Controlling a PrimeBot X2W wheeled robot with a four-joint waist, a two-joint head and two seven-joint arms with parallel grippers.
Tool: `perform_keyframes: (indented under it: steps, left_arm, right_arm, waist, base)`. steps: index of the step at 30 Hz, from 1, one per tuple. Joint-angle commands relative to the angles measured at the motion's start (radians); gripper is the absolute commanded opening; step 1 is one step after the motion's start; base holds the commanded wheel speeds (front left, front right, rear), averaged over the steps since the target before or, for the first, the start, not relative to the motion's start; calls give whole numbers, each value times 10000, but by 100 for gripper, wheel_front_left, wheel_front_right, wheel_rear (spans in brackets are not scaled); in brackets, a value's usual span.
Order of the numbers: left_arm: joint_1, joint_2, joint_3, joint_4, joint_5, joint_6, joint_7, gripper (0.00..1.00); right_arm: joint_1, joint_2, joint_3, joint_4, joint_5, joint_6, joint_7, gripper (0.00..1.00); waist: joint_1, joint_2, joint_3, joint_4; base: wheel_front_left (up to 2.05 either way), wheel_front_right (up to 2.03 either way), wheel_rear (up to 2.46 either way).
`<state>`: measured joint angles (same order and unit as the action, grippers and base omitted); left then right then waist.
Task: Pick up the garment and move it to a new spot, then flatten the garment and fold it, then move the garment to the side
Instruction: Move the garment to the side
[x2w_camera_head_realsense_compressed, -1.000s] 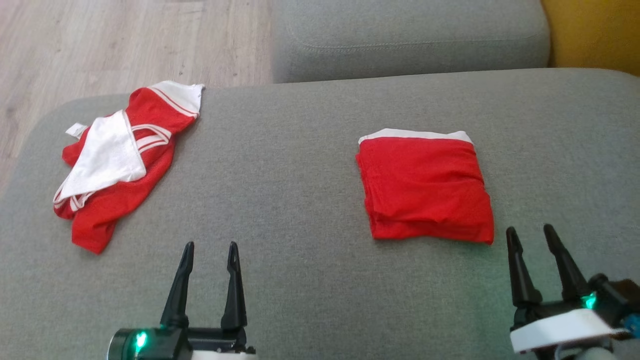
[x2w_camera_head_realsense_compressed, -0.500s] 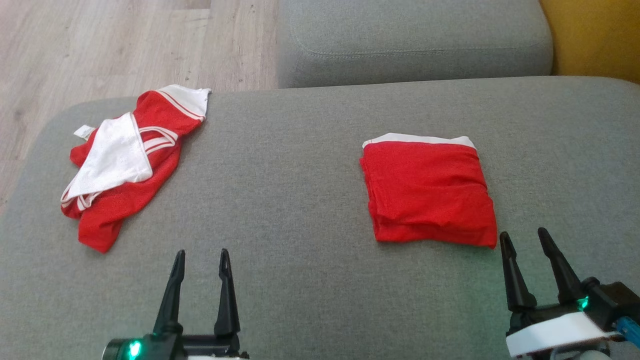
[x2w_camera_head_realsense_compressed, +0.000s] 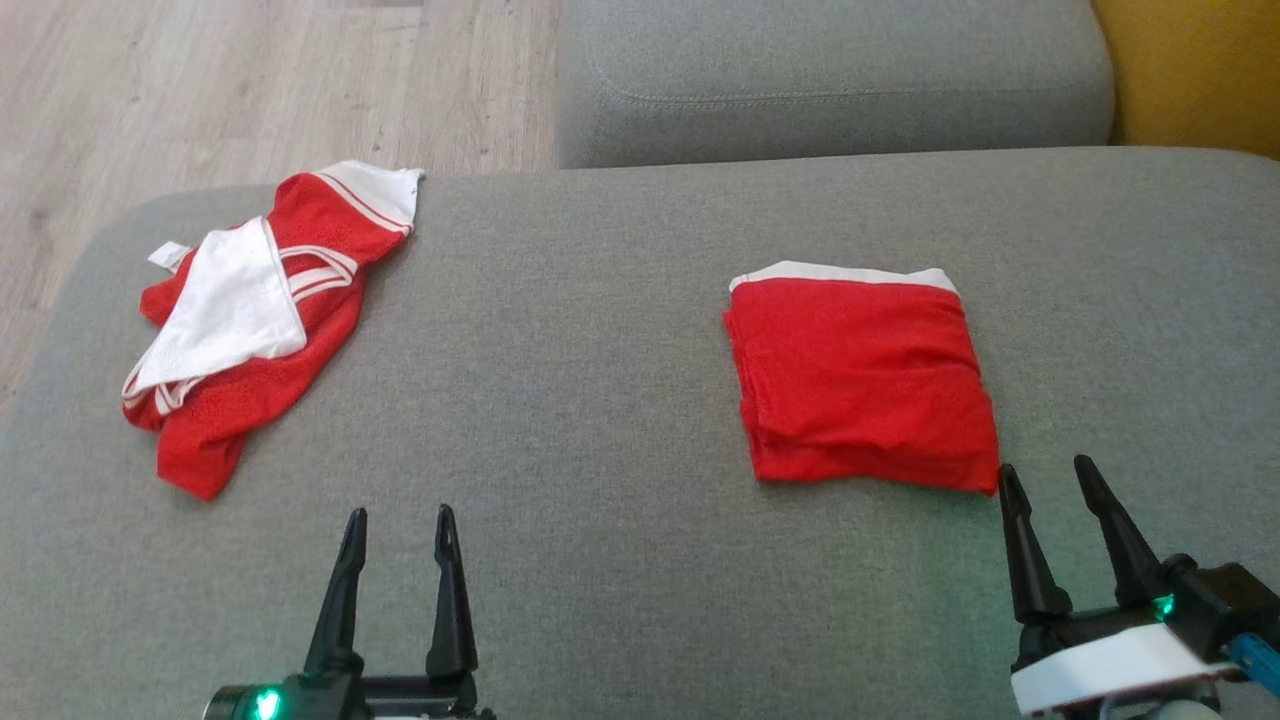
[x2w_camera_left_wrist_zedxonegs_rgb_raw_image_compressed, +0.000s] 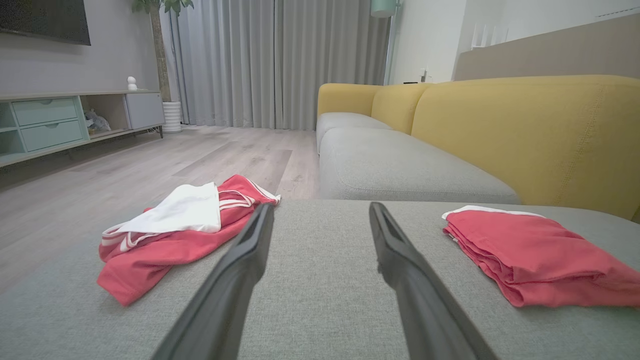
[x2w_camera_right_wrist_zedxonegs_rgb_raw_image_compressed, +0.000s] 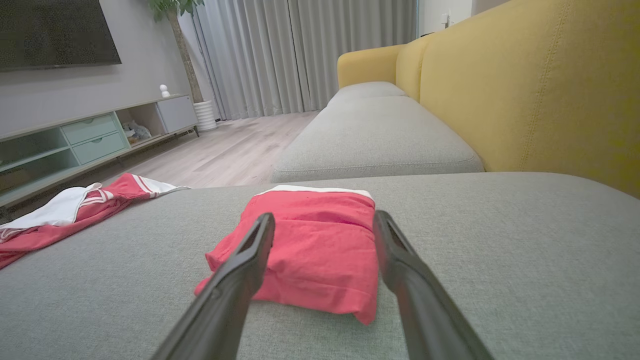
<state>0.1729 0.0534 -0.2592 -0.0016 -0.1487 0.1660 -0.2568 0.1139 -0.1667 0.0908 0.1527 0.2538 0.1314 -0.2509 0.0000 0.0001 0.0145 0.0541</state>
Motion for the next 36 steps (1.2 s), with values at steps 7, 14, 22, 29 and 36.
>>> perform_keyframes:
  steps: [7, 14, 22, 29, 36]
  left_arm:
    - [-594, -32, 208, -494, -357, -187, -49, 100]
    - [-1173, -32, 82, -716, -525, -148, -49, 100]
    - [-1851, -32, -321, -638, -324, -79, -49, 100]
    - [-2200, -32, -498, -565, -365, 76, -49, 100]
    - [-2467, -32, -439, -604, -171, -2, -49, 100]
  right_arm:
    - [-651, -288, 87, -238, -82, -7, -108, 100]
    - [-1887, -700, -70, 978, 306, -7, -66, 100]
    - [-3979, -1539, 7, 2492, 1142, -7, 1478, 100]
    - [-4542, -1984, 1043, 3083, 2330, -7, 2767, 0]
    - [-4874, -2978, 909, 2732, 2300, -7, 2623, 0]
  waist:
    - [0, -1, 629, 218]
    - [0, -1, 1652, 481]
    - [0, -1, 2733, 612]
    - [0, -1, 3168, 527]
    - [0, -1, 3752, -426]
  base:
    - [0, 0, 0]
    - [0, 0, 0]
    - [0, 0, 0]
    - [0, 0, 0]
    - [0, 0, 0]
